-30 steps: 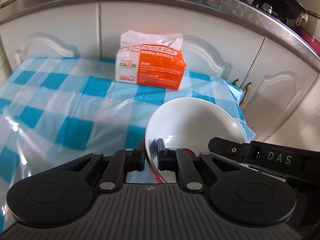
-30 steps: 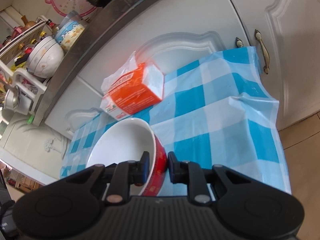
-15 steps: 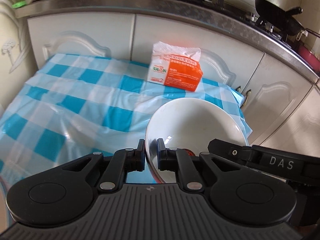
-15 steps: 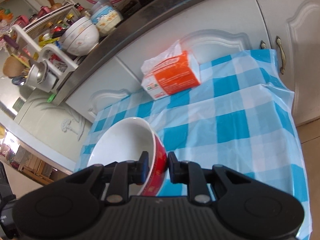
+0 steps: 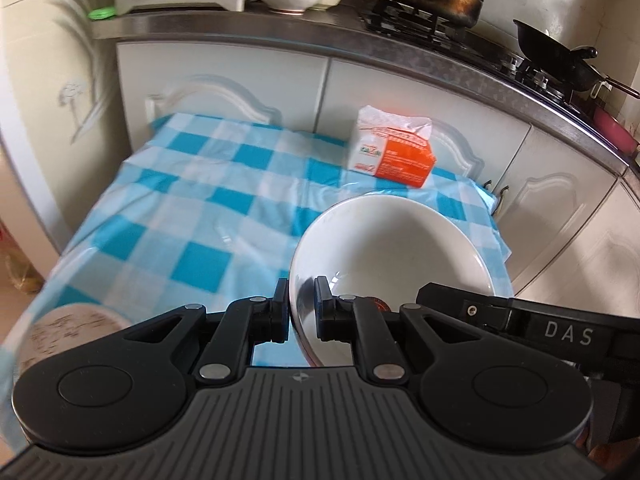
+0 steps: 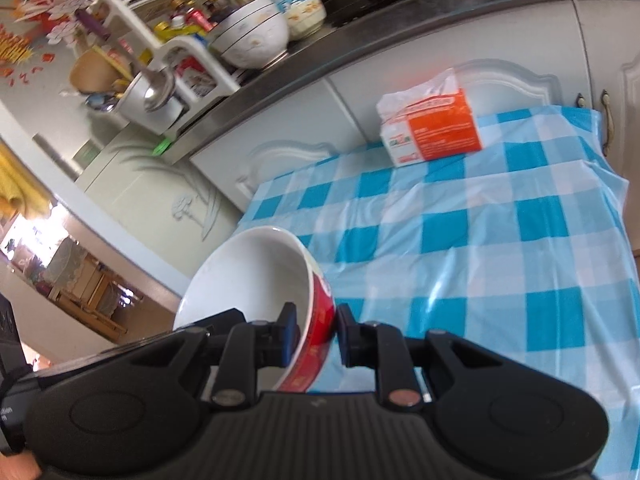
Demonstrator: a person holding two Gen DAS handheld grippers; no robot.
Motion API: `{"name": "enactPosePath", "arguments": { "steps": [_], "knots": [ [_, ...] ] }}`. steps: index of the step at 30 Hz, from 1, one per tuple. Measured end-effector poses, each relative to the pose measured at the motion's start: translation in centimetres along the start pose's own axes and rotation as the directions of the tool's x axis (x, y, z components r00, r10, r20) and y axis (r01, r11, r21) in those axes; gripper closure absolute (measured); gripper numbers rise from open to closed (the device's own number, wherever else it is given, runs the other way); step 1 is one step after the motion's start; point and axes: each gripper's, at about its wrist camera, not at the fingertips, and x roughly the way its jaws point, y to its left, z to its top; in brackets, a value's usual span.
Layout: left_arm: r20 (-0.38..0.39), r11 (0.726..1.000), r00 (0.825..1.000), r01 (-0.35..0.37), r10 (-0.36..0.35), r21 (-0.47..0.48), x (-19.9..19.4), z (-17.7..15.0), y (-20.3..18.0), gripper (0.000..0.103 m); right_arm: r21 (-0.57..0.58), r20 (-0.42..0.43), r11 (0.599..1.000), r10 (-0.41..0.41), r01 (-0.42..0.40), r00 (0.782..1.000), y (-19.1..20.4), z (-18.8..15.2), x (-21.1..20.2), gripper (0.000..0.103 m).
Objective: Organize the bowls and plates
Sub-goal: 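Lift the red-and-white bowl and carry it toward the bowl stack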
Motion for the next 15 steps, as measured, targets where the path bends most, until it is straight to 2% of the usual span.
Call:
{"name": "enactPosePath", "arguments": {
  "steps": [15],
  "knots": [
    [0.048, 0.992, 0.993, -0.1, 0.104, -0.081, -7.1, -1.8, 8.7, 0.091, -0.097, -0.135, 0.989, 0.095, -0.108, 0.986, 9.7, -2.9, 2.3, 0.085]
  ]
}}
